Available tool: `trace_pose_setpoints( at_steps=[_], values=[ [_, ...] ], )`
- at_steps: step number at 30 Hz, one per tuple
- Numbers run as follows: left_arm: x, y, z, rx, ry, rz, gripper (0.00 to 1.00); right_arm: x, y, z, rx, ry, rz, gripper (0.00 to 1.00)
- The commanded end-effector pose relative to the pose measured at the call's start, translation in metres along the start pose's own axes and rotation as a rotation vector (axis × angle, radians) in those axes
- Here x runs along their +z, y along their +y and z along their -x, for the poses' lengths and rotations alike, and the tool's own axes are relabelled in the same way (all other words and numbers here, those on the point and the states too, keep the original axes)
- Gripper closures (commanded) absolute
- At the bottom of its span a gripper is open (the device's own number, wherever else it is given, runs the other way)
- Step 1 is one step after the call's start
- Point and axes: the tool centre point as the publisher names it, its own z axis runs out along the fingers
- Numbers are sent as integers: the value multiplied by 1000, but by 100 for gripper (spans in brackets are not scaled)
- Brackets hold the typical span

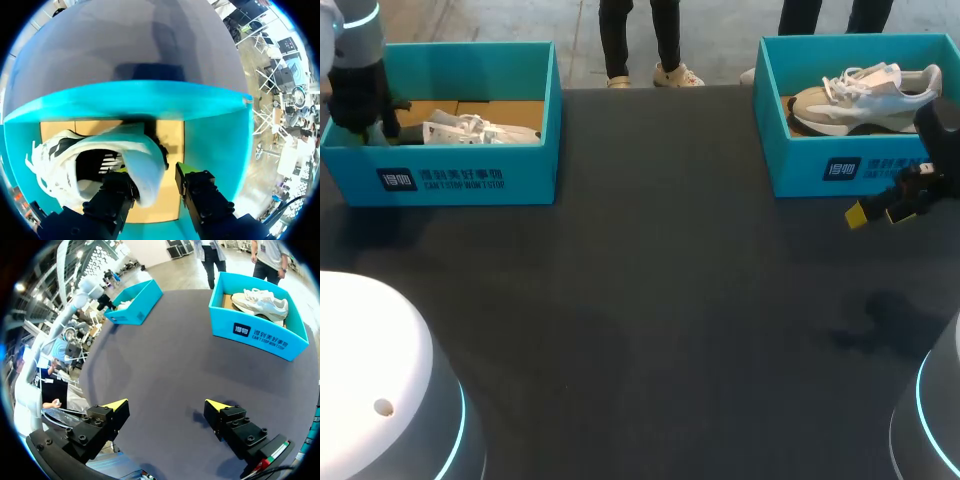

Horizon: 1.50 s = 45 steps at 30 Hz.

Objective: Take the shoe out of the shoebox, open the shoe tongue, remove and reinsert the insole, then place the shoe into the shoebox

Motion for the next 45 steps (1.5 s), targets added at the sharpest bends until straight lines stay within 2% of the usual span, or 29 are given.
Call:
trace_pose_setpoints(
  at_steps=[1, 7, 18, 21, 24, 28, 33, 35, 36, 38, 39, 41, 45],
  values=[
    [-16, -7, -4, 0, -12, 20, 56, 0, -1, 0, 1, -1, 1, 0],
    [-39, -5, -9, -12, -34, 47, 54, 0, -1, 0, 1, -1, 1, 0],
    [-79, -11, -8, -19, -84, 107, 60, 0, -1, 0, 1, -1, 1, 0],
    [-90, -9, -5, -50, -97, 122, 67, 0, -1, 0, 1, -1, 1, 0],
    [-101, -8, -2, -68, -109, 134, 65, 0, -1, 0, 1, -1, 1, 0],
    [-117, -11, 1, -124, -122, 157, 53, 0, -1, 0, 1, -1, 1, 0],
    [-129, -11, 9, -209, -138, 168, 43, 0, -1, 0, 1, -1, 1, 0],
    [-135, -10, 15, -255, -143, 177, 32, 0, -1, 0, 1, -1, 1, 0],
    [-137, -11, 17, -285, -147, 181, 21, 0, -1, 0, 1, -1, 1, 0],
    [-139, -10, 21, -343, -154, 181, 13, -7, -2, 10, 4, -25, -10, 0],
    [-140, -10, 23, -373, -157, 179, 4, -10, -2, 15, 6, -35, -23, 0],
    [-141, -8, 27, -425, -162, 175, 0, -16, -1, 26, -1, -70, -54, 0],
    [-142, -7, 36, -514, -175, 176, 0, -30, 7, 48, -29, -136, -136, 0]
  ],
)
